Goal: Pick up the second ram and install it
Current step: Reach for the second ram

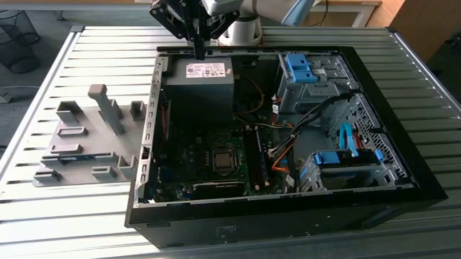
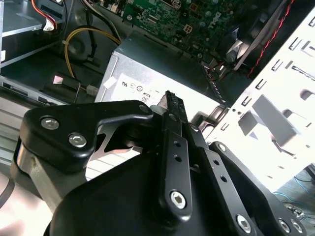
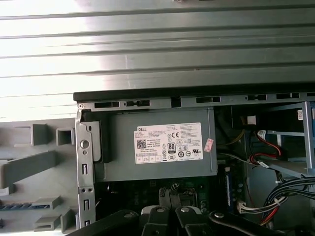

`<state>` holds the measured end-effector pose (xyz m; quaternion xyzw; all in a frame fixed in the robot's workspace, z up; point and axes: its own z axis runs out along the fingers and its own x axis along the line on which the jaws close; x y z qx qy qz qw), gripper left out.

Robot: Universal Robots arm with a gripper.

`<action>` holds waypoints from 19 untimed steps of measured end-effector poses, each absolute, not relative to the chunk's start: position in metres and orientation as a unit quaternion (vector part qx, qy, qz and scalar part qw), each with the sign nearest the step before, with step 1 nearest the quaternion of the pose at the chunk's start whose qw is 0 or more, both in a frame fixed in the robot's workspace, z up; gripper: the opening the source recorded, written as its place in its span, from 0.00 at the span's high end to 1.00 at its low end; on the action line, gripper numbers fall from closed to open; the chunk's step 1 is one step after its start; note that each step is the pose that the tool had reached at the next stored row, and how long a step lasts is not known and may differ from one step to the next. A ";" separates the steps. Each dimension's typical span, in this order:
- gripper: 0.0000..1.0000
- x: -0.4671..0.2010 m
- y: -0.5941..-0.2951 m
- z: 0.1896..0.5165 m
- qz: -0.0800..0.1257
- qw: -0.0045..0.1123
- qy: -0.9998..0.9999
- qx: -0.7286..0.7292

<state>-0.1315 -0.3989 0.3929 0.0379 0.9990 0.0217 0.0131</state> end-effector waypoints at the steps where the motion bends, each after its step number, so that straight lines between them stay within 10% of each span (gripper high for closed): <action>1: 0.90 -0.132 -0.399 0.393 0.022 0.013 0.999 0.038; 19: 0.90 -0.139 -0.399 0.392 0.022 0.013 0.999 0.038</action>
